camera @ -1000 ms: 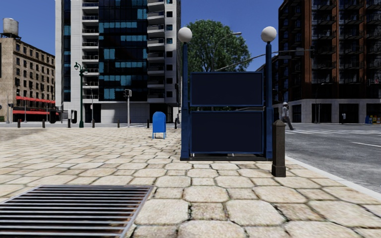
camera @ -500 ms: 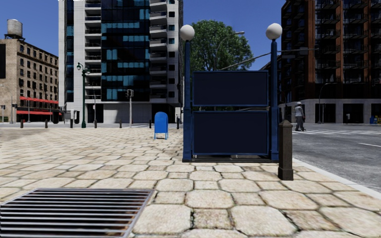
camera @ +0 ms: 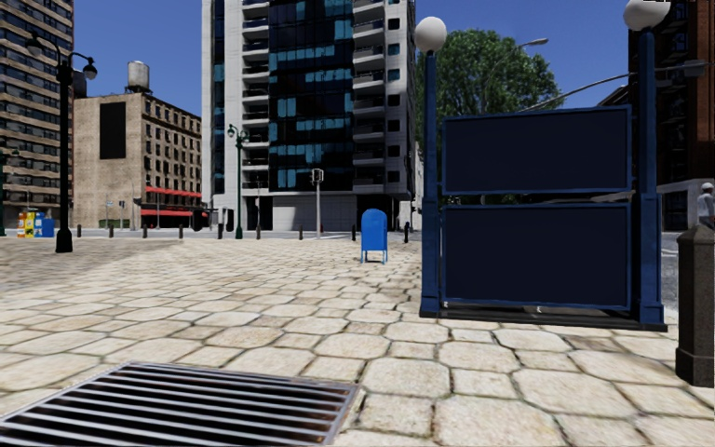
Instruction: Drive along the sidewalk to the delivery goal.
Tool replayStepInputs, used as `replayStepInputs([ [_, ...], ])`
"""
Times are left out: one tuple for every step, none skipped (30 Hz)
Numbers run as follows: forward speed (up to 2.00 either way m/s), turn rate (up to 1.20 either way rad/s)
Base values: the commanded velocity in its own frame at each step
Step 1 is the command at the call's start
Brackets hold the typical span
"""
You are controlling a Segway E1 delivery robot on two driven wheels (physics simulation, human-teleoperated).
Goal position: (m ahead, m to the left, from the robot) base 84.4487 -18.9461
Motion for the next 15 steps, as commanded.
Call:
replayStepInputs([
  [1.02, 0.56],
  [1.20, 0.56],
  [1.55, 0.56],
  [2.00, 0.55],
  [2.00, 0.51],
  [2.00, 0.49],
  [2.00, 0.49],
  [2.00, 0.49],
  [2.00, 0.48],
  [2.00, 0.48],
  [2.00, 0.48],
  [2.00, 0.47],
  [2.00, 0.47],
  [2.00, 0.47],
  [2.00, 0.46],
])
